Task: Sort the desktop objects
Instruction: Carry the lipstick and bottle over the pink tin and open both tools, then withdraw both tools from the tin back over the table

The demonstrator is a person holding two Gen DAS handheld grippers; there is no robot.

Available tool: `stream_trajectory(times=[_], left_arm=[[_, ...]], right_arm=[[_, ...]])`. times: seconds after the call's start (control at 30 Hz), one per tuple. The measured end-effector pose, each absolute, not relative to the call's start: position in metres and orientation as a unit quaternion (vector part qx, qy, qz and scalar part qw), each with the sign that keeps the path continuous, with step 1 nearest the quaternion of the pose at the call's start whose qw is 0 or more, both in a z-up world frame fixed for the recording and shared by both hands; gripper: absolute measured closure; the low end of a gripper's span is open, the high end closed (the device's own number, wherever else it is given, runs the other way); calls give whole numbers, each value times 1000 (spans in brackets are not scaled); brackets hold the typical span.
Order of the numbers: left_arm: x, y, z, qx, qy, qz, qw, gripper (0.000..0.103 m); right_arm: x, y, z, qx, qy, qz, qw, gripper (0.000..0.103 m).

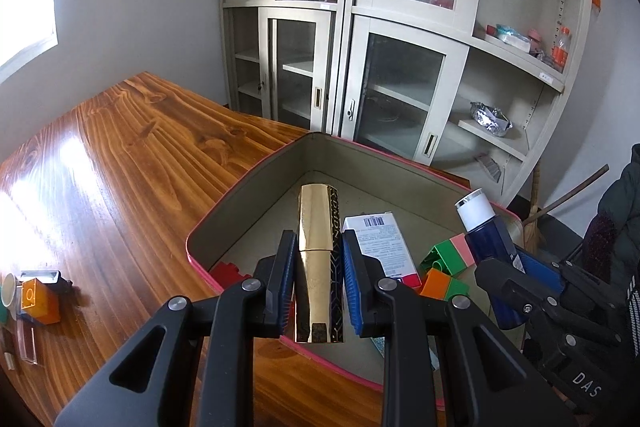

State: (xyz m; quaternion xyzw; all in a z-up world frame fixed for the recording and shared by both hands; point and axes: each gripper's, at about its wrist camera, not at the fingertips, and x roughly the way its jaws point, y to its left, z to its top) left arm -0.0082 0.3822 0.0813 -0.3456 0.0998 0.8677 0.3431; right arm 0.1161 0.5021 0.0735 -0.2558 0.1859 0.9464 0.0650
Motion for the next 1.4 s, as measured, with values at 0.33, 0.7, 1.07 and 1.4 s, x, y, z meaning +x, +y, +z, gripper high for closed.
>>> stream_trajectory(times=[0.33, 0.7, 1.07, 1.4], left_arm=[[-9, 384, 80, -348, 101, 867, 343, 78], [-9, 389, 80, -346, 104, 866, 345, 78], [-8, 379, 87, -326, 95, 882, 326, 33], [-11, 359, 86, -334, 85, 885, 314, 33]], right_arm=[[117, 501, 72, -256, 190, 946, 67, 71], [118, 502, 73, -254, 193, 945, 70, 71], [121, 505, 75, -252, 206, 942, 77, 39], [118, 494, 77, -256, 203, 943, 68, 37]])
